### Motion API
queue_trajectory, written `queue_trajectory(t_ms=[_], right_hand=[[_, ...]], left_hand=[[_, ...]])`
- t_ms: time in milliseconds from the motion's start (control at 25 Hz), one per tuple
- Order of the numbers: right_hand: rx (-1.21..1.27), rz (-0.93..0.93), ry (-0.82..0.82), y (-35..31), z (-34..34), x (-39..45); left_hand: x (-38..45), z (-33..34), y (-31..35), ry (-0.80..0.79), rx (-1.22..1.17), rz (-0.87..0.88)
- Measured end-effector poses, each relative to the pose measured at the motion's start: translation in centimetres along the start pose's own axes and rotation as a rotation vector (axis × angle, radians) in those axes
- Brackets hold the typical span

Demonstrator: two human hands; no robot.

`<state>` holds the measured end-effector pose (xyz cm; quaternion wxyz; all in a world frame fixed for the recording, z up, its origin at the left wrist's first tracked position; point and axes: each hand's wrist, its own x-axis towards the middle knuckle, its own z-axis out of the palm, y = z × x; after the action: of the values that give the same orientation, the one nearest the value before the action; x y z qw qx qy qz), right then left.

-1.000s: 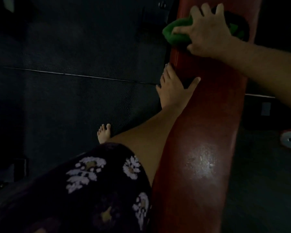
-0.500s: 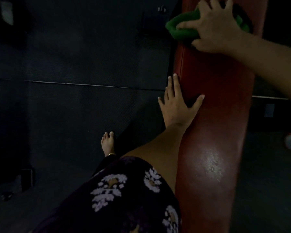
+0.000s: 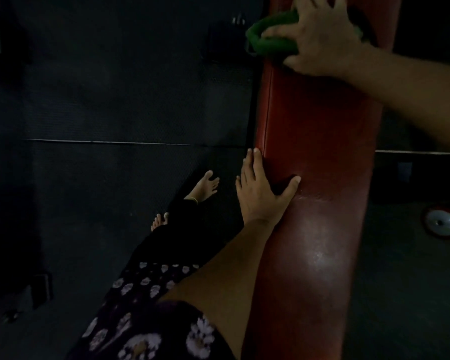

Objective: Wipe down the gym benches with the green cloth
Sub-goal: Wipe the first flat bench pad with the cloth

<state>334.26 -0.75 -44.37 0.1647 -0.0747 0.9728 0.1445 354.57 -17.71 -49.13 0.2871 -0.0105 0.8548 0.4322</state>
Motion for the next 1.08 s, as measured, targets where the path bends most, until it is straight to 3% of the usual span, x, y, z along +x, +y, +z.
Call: queue_trajectory(t_ms=[200,400,640,840,1080], right_hand=[[-0.085,-0.345,-0.064,1.1,-0.7,-1.2],[0.04,-0.078,-0.003,4.5,-1.3,5.9],[-0.023,-0.277,0.026,5.7,-1.5,6.5],[0.074,0.015,0.09,7.8,-2.2,10.9],[-0.047,-0.353,0.06,8.1,-2.1,9.5]], left_hand=[[2.1,-1.9,0.8,0.035,-0.032,0.08],[12.4,-3.7,7.5,0.119,-0.1,-0.009],[17.5,-2.8,10.0,0.1,-0.055,0.042],[17.8,-2.5,10.0,0.105,-0.033,0.066],[17.7,-2.7,10.2,0.077,0.042,0.009]])
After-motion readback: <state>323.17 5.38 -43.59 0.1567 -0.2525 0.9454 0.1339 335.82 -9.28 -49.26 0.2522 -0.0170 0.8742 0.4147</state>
